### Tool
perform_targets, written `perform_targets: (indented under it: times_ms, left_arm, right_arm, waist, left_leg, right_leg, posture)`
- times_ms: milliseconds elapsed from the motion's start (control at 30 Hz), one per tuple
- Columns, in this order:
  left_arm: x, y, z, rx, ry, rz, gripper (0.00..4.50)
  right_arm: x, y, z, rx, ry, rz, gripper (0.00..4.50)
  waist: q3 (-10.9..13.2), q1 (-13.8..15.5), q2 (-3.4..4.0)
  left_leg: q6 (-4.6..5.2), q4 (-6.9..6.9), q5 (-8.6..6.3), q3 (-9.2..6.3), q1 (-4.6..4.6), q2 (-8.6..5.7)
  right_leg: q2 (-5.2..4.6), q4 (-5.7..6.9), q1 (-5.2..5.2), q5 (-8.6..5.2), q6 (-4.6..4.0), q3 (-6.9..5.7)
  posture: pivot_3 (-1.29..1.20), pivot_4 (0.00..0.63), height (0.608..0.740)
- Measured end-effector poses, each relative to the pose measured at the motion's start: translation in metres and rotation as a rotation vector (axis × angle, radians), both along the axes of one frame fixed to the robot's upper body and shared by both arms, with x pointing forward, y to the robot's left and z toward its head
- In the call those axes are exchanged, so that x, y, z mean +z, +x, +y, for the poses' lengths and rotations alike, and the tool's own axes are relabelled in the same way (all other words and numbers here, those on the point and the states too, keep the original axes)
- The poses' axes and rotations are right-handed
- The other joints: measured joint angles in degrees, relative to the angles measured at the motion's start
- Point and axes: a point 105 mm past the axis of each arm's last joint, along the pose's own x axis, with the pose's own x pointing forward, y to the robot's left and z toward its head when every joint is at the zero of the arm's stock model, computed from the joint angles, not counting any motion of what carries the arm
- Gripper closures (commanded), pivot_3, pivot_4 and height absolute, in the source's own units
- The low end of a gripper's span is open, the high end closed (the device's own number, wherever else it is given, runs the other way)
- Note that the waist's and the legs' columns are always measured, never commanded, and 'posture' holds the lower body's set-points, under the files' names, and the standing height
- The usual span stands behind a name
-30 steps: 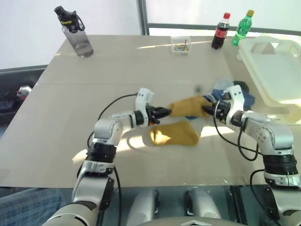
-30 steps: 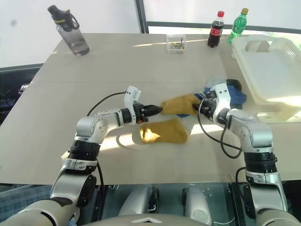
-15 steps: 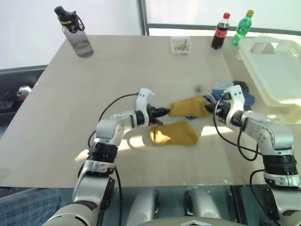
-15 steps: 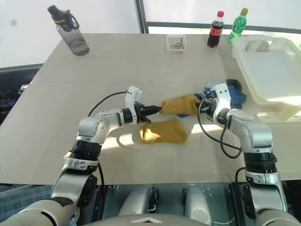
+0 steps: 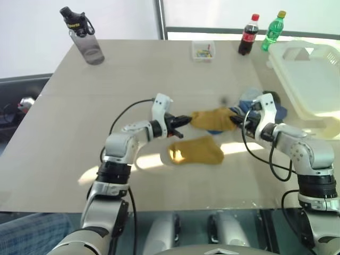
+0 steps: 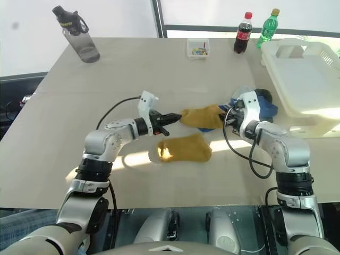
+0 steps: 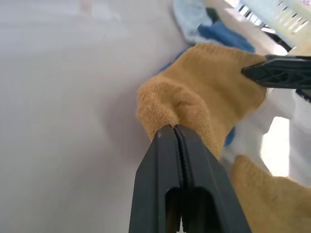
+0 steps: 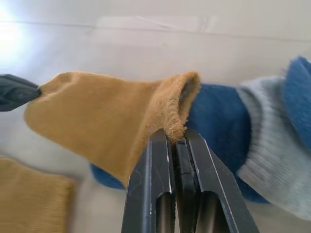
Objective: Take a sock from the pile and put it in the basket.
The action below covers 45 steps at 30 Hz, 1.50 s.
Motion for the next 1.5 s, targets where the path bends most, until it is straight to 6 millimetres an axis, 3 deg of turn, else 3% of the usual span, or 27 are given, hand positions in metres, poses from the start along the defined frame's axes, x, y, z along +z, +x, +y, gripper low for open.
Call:
perform_targets:
  times_ms: [133,300,567,700,1133,1500]
  left_arm:
    - [0.018,-0.021,0.006,-0.033,0.004,-0.038,4.5]
    - [0.014,-0.051,0.018,-0.02,0.01,0.015,4.5]
    - [-0.007,-0.101,0.036,-0.004,-0.009,0.129,4.5]
    - [-0.007,-0.117,0.036,-0.024,-0.012,0.139,4.5]
    - [-0.011,-0.117,0.049,0.053,0.037,0.131,4.5]
    - [-0.008,-0.118,0.048,0.043,0.043,0.059,4.5]
  right_arm:
    - [0.013,-0.01,0.007,0.041,0.028,-0.001,4.43]
    - [0.02,-0.034,0.021,0.137,0.06,0.044,4.43]
    - [0.01,-0.079,0.031,0.255,0.097,0.152,4.43]
    - [0.0,-0.088,0.033,0.257,0.105,0.202,4.43]
    - [-0.017,-0.095,0.04,0.243,0.11,0.263,4.43]
    - [-0.016,-0.079,0.035,0.183,0.11,0.244,4.43]
  waist:
    - [0.0,-0.1,0.0]
    - [0.0,0.1,0.0]
    - [0.0,0.1,-0.01]
    - [0.0,0.1,-0.02]
    - [0.0,0.1,-0.02]
    - [0.0,0.1,-0.02]
  left_leg:
    - [0.0,-0.02,0.0,0.0,0.01,0.01]
    - [0.0,-0.01,0.0,0.0,0.02,0.02]
    - [0.01,-0.01,-0.01,-0.01,0.05,0.02]
    - [0.01,-0.02,-0.01,-0.01,0.24,0.01]
    - [0.02,-0.03,-0.02,-0.02,0.25,0.0]
    - [0.02,-0.05,-0.02,-0.02,0.24,-0.01]
  right_leg:
    - [-0.03,0.0,0.0,0.0,0.0,0.03]
    - [-0.06,0.01,0.01,0.0,0.0,0.02]
    - [-0.14,0.04,0.03,0.0,-0.01,0.01]
    - [-0.14,0.08,0.2,-0.01,-0.02,0.0]
    - [-0.09,0.07,0.2,-0.01,-0.02,0.0]
    - [-0.09,0.04,0.2,-0.01,-0.03,0.0]
  posture:
    - [0.0,0.15,0.74]
    - [0.0,0.15,0.74]
    - [0.0,0.15,0.74]
    - [0.0,0.15,0.74]
    - [0.0,0.15,0.74]
    - [0.0,0.15,0.74]
